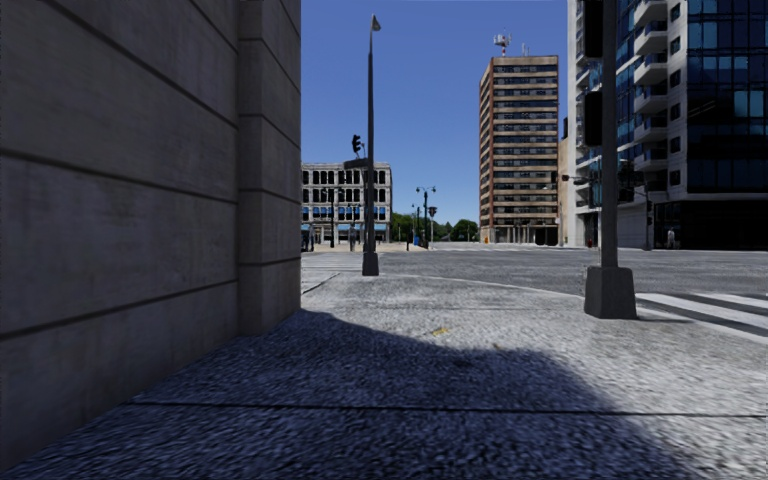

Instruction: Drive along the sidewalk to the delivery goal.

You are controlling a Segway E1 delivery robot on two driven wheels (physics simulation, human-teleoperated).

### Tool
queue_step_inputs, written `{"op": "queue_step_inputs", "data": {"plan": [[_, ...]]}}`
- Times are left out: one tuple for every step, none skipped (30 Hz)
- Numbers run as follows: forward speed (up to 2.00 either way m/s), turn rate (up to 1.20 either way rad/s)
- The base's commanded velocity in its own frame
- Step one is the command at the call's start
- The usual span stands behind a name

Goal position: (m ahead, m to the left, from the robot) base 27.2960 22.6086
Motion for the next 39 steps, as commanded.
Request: {"op": "queue_step_inputs", "data": {"plan": [[1.98,0.00],[1.98,0.00],[1.98,0.00],[1.98,0.00],[1.98,0.00],[1.98,0.00],[1.98,0.00],[1.98,0.00],[1.98,0.00],[1.98,0.00],[1.98,0.00],[1.98,0.00],[1.98,0.00],[1.98,0.00],[1.98,0.00],[1.98,0.00],[1.98,0.00],[1.98,0.00],[1.98,0.00],[1.98,0.00],[1.98,0.00],[1.98,0.00],[1.98,0.00],[1.98,0.00],[1.98,0.00],[1.98,0.00],[1.98,0.00],[1.98,0.00],[1.98,0.00],[1.98,0.00],[1.98,0.00],[1.98,0.00],[1.98,0.04],[1.98,0.14],[1.98,0.14],[1.98,0.19],[1.98,0.25],[1.98,0.27],[1.98,0.27]]}}
